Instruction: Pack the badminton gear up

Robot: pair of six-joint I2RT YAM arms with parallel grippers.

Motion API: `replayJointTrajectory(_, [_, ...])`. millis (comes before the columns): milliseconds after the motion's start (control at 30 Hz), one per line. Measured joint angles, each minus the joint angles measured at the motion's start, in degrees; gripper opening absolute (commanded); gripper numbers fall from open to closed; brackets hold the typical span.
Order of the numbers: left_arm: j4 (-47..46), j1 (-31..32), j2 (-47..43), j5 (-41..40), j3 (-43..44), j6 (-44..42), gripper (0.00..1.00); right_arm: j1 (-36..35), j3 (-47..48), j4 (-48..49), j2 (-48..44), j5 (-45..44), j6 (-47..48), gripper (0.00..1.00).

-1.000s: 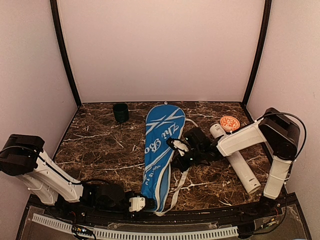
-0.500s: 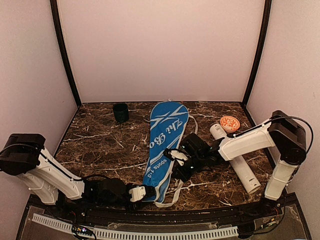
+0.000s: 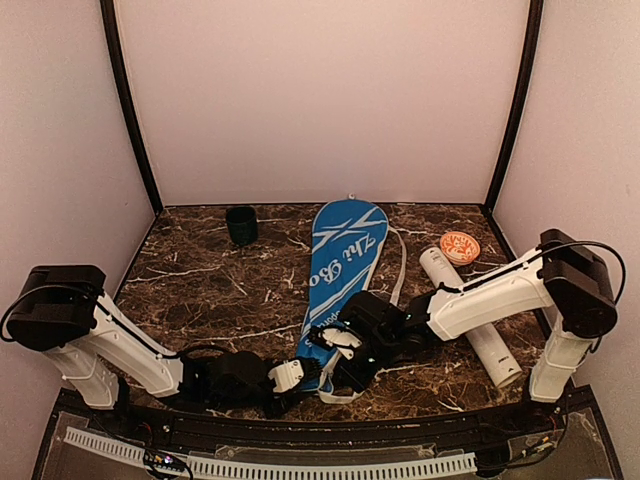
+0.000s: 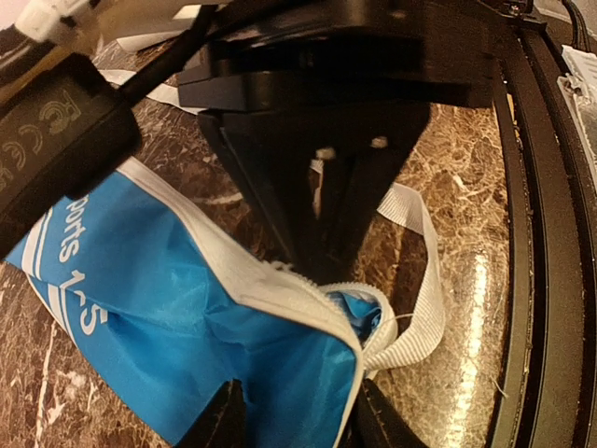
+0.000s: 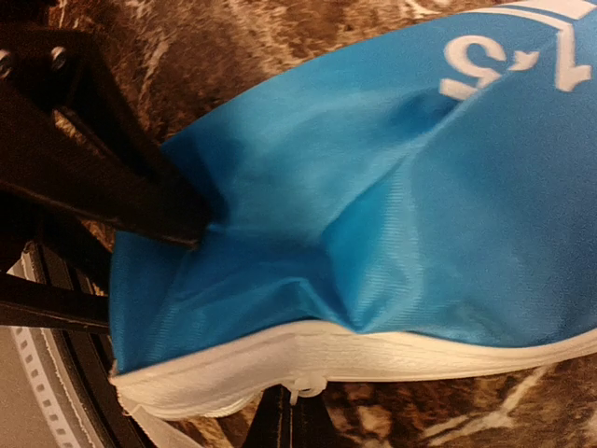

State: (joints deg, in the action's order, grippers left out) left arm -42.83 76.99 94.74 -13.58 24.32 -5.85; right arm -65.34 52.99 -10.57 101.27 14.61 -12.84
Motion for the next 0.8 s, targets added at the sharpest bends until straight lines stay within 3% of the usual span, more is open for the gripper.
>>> replayJointTrajectory(467, [-0.83, -0.04, -0.31, -0.26, -0.70, 3.43, 0.40, -6.49, -5.55, 5.07, -4.46, -2.47, -8.22, 0.00])
replayJointTrajectory(800, [0.04, 0.04, -2.16, -0.44, -1.99, 5.73, 0.44, -9.46, -3.89, 6.08, -3.69, -2.75, -12.92, 0.00])
